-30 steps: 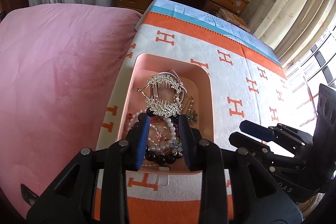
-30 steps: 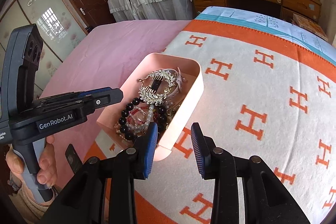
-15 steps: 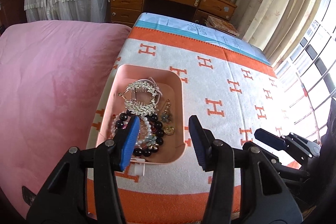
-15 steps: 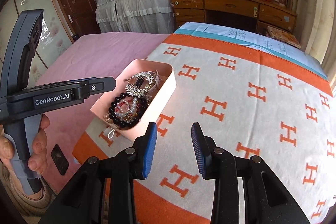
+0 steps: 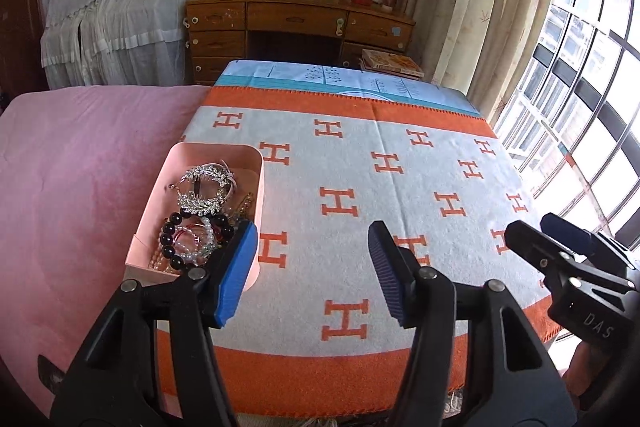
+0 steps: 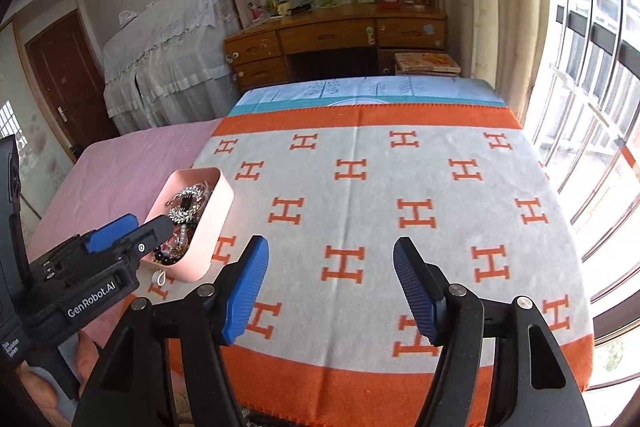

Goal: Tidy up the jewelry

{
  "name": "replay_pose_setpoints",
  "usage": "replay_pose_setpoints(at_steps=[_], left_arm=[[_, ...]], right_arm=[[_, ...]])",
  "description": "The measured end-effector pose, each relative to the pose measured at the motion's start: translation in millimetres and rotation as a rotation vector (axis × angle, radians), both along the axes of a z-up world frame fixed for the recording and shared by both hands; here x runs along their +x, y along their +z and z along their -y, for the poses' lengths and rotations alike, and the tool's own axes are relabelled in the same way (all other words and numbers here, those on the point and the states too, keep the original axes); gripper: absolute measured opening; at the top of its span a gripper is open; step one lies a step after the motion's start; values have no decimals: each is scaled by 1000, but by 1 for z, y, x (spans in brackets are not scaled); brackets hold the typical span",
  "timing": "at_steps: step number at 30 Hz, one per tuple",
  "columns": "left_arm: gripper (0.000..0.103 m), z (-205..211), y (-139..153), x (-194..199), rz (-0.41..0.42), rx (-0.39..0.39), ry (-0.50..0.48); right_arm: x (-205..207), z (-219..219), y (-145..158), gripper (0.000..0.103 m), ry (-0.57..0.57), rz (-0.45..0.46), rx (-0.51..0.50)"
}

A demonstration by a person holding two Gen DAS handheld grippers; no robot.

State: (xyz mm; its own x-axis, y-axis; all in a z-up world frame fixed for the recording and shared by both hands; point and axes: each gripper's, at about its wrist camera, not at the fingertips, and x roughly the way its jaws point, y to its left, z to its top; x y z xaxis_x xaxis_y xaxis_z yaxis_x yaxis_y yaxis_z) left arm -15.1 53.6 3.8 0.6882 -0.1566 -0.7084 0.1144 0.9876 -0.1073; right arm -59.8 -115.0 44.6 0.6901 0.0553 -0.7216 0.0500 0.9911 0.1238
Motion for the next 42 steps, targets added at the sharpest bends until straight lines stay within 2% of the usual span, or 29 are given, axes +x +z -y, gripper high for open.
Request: replay_pose_setpoints(at_steps=[3, 6, 8, 15, 31, 42], left_arm=[[55, 13, 3, -8, 18, 42, 9], [60, 24, 6, -14, 40, 72, 18], [67, 28, 7, -17, 47, 68, 22], [68, 43, 9, -20, 73, 110, 35], [68, 46, 9, -11, 77, 113, 50], [68, 41, -1, 3, 60, 115, 57]], right_arm=[[-13, 4, 9, 82, -28, 43, -41], [-22, 4, 15, 82, -37, 75, -60], [-24, 3, 16, 82, -39, 83, -69], [-24, 7, 13, 83, -46, 81, -66], [-14, 12, 8, 83, -47, 82, -50], [-3, 16, 0, 83, -54, 73, -44]])
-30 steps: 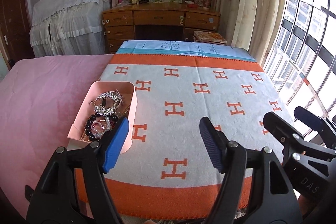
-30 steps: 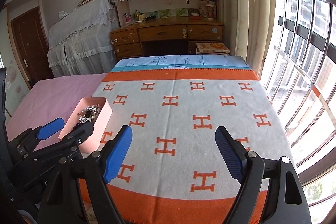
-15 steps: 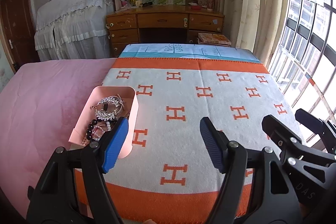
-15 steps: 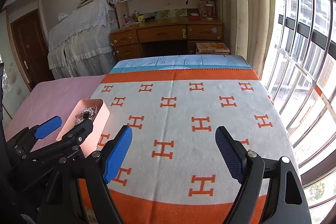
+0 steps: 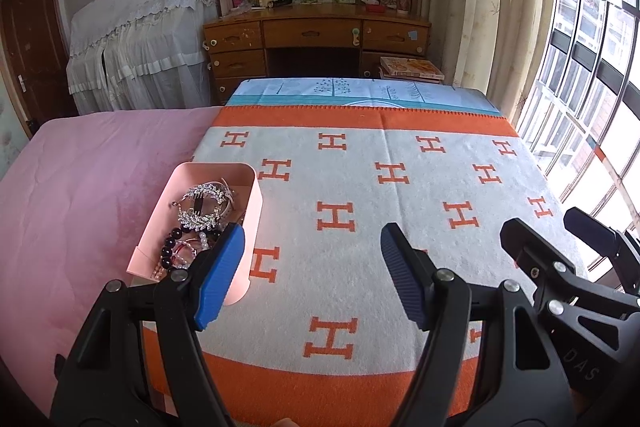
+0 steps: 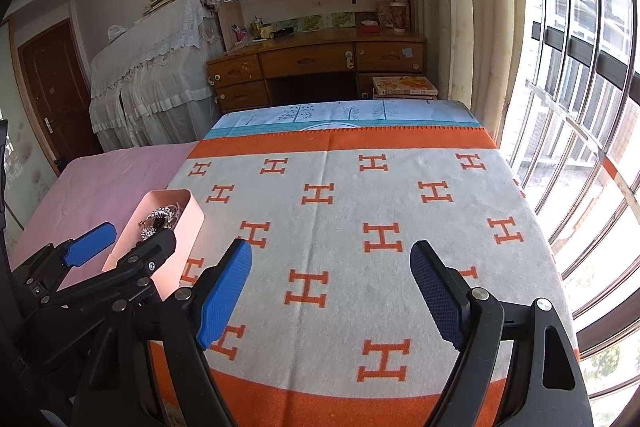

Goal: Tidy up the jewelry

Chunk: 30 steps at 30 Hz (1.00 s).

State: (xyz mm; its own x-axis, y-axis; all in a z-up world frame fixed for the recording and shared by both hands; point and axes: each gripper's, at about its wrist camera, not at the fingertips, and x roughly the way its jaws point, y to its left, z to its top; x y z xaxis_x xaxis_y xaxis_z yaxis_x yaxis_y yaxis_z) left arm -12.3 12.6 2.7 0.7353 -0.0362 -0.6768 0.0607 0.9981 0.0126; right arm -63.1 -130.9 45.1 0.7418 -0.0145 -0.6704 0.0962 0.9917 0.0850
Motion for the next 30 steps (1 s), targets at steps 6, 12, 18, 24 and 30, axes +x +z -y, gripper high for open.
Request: replay_pose_setpoints(at_steps=[6, 12, 18, 24, 30], left_arm=[[68, -5, -5, 4, -6, 2, 1], [68, -5, -6, 4, -8, 2, -1], [68, -6, -9, 6, -18, -3, -1], [68, -8, -12, 6, -23, -3, 1], [68, -7, -12, 6, -22, -2, 1]], right_arm=[[4, 1, -5, 83, -1, -4, 4], [5, 1, -4, 83, -1, -4, 2], [7, 2, -6, 83, -4, -6, 2], [6, 2, -7, 83, -4, -8, 2], [7, 2, -11, 83, -6, -8, 3]])
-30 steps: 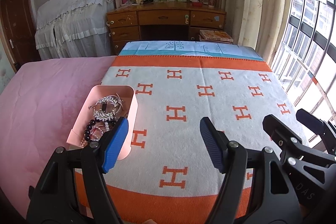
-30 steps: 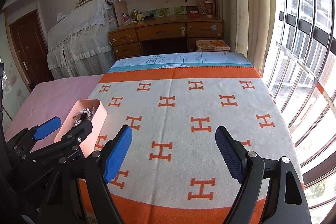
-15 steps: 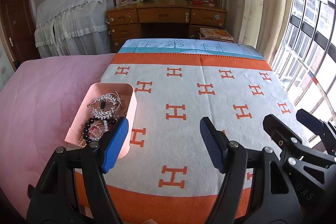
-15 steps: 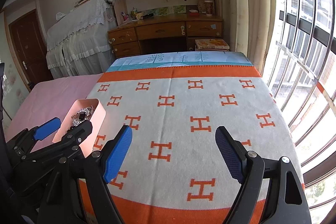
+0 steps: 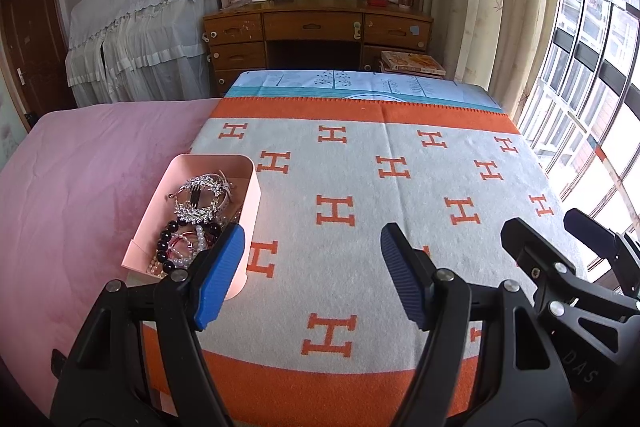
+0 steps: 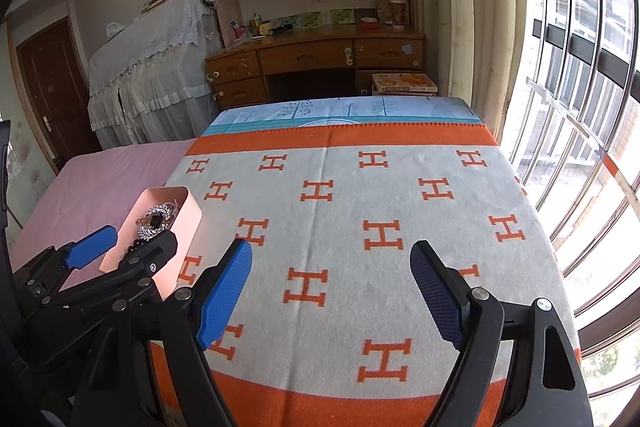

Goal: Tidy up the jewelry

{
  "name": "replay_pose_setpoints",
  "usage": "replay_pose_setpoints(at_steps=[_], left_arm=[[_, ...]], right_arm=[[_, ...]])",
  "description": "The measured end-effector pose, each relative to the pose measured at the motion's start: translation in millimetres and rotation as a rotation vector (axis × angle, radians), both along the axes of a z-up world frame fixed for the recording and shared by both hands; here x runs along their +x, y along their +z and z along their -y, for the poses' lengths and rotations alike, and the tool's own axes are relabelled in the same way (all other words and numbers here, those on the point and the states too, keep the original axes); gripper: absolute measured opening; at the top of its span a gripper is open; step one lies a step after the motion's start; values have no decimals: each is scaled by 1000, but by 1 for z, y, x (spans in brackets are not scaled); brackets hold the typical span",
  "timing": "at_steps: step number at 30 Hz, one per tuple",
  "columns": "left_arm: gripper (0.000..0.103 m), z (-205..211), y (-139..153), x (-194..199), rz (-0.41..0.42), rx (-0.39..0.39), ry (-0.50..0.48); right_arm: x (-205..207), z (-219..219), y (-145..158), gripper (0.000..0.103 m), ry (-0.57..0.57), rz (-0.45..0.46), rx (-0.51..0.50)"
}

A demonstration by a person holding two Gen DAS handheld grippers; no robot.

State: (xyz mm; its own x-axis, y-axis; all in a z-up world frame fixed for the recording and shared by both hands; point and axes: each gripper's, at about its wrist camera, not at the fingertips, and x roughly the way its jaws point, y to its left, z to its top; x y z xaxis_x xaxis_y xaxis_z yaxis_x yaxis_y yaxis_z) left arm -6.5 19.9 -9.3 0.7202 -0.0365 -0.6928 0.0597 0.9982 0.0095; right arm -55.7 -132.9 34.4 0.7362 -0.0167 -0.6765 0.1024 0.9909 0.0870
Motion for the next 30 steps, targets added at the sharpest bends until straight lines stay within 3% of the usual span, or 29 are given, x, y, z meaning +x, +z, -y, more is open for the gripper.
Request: replay_pose_setpoints(at_steps=[30], left_arm=[[68, -1, 1, -1, 1, -1, 4]], right_arm=[[1, -3, -6, 83, -2, 7, -1]])
